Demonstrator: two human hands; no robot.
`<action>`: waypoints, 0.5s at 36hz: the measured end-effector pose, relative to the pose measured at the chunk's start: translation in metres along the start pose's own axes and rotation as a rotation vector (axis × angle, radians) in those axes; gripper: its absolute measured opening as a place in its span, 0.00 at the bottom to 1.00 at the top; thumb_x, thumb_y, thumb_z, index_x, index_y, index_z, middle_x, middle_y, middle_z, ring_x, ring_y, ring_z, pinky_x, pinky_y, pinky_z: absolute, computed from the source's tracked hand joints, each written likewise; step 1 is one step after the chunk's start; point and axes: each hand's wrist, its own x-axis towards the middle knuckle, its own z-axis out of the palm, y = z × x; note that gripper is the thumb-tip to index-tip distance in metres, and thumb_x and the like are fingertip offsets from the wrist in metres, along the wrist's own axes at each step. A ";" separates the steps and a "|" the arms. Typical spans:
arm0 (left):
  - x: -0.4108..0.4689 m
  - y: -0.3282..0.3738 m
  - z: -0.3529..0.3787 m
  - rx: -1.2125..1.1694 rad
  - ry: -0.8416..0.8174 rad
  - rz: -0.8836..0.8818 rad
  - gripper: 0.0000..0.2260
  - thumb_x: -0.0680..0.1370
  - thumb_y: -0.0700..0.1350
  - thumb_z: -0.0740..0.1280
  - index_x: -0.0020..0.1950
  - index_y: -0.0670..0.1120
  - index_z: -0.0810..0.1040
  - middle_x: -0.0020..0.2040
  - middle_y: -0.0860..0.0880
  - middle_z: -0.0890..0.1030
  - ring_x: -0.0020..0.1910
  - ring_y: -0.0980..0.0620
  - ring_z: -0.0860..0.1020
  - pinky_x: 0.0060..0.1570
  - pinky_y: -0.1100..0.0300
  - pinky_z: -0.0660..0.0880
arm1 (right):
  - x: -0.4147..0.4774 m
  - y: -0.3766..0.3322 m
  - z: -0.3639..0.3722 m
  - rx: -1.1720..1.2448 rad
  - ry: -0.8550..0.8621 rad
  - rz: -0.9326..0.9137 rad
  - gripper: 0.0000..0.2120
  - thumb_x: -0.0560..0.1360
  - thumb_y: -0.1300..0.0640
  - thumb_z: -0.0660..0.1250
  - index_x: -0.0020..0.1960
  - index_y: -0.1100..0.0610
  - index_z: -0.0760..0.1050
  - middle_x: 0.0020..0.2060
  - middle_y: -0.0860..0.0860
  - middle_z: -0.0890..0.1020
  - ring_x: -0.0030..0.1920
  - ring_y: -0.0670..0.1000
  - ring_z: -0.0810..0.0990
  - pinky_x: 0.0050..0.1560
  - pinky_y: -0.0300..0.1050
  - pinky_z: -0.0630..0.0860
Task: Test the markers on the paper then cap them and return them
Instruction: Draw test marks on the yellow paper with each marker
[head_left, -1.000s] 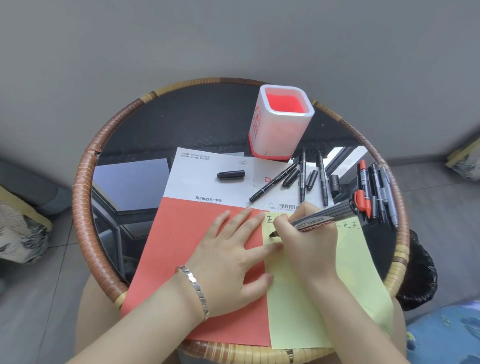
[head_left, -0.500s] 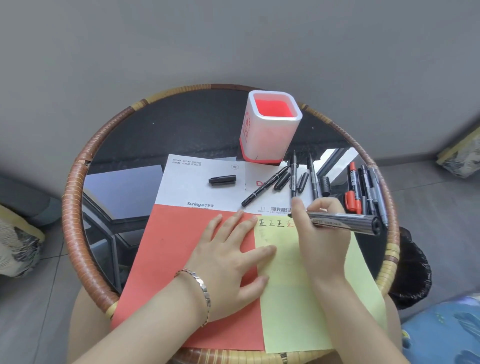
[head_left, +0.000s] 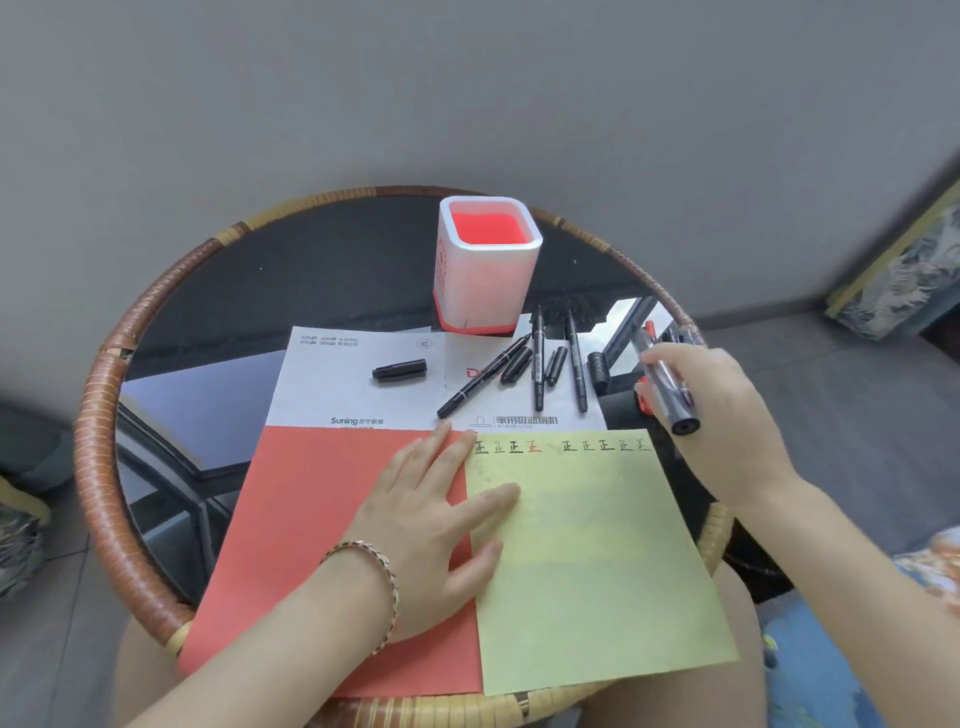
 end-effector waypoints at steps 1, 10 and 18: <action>0.000 0.000 0.000 -0.006 -0.007 0.000 0.18 0.71 0.57 0.57 0.60 0.60 0.71 0.64 0.40 0.74 0.65 0.37 0.70 0.62 0.49 0.58 | 0.005 0.008 0.003 -0.107 -0.026 -0.047 0.19 0.66 0.74 0.69 0.55 0.62 0.76 0.44 0.59 0.81 0.46 0.59 0.77 0.46 0.55 0.75; -0.002 0.001 -0.001 -0.006 -0.018 -0.002 0.18 0.71 0.58 0.57 0.60 0.62 0.70 0.65 0.42 0.74 0.67 0.44 0.62 0.63 0.51 0.57 | 0.034 0.025 0.039 -0.372 -0.145 0.004 0.28 0.67 0.77 0.58 0.62 0.57 0.74 0.48 0.58 0.79 0.54 0.60 0.70 0.52 0.50 0.66; -0.002 -0.001 -0.002 -0.019 -0.010 -0.003 0.18 0.71 0.58 0.57 0.60 0.62 0.71 0.65 0.42 0.74 0.67 0.44 0.62 0.64 0.52 0.56 | 0.041 0.033 0.022 -0.212 0.020 0.169 0.18 0.74 0.68 0.58 0.59 0.57 0.76 0.45 0.60 0.81 0.51 0.61 0.74 0.49 0.53 0.74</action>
